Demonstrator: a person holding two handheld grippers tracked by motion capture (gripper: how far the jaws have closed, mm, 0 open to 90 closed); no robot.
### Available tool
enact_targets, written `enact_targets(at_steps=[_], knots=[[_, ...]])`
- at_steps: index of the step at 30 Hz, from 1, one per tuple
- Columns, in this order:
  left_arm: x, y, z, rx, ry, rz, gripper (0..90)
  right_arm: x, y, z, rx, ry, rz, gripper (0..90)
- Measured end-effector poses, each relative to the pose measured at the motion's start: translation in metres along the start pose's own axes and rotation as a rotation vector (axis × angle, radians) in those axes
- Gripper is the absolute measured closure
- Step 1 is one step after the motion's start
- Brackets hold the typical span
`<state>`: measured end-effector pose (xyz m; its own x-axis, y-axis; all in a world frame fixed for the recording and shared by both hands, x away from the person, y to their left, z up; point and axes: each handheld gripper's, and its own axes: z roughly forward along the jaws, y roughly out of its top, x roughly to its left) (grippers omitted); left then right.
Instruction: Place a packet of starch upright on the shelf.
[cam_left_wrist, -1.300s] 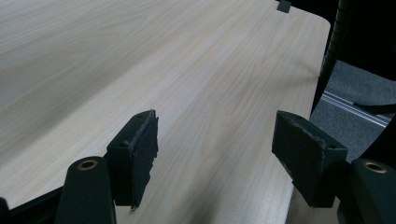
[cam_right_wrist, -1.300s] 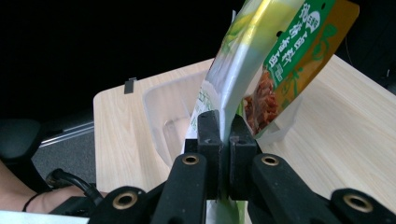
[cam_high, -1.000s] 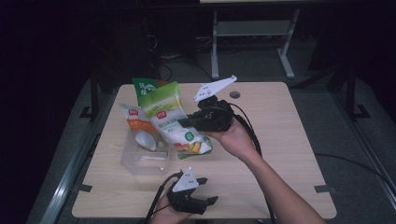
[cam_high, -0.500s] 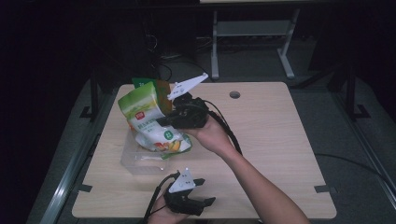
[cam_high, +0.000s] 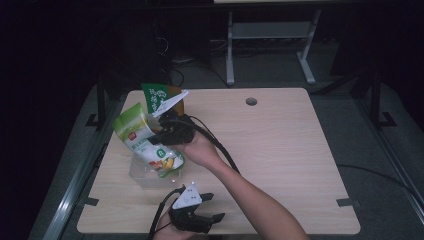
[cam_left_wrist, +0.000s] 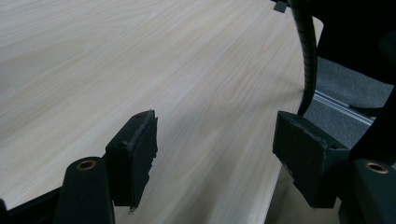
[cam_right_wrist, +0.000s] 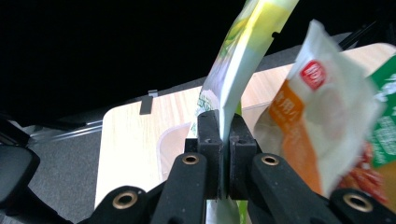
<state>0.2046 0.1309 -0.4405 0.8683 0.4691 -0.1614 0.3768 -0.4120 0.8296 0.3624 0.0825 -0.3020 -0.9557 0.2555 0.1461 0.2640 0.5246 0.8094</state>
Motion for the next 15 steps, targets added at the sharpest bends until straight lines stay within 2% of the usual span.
enact_targets(at_steps=[3,9,14,15], knots=[[-0.001,-0.001,0.0,-0.006,0.001,-0.002,30.2,-0.001,-0.004,0.012,0.021,0.003,-0.005,86.7],[-0.002,-0.002,0.001,0.012,0.007,0.024,30.2,-0.005,-0.019,0.023,0.06,-0.001,0.006,86.4],[-0.002,-0.002,0.003,0.014,0.006,0.026,30.2,-0.009,-0.031,0.018,0.053,-0.004,0.03,84.8],[-0.002,-0.002,0.003,0.016,0.006,0.028,30.2,-0.01,-0.033,0.017,0.057,-0.009,0.016,84.6]])
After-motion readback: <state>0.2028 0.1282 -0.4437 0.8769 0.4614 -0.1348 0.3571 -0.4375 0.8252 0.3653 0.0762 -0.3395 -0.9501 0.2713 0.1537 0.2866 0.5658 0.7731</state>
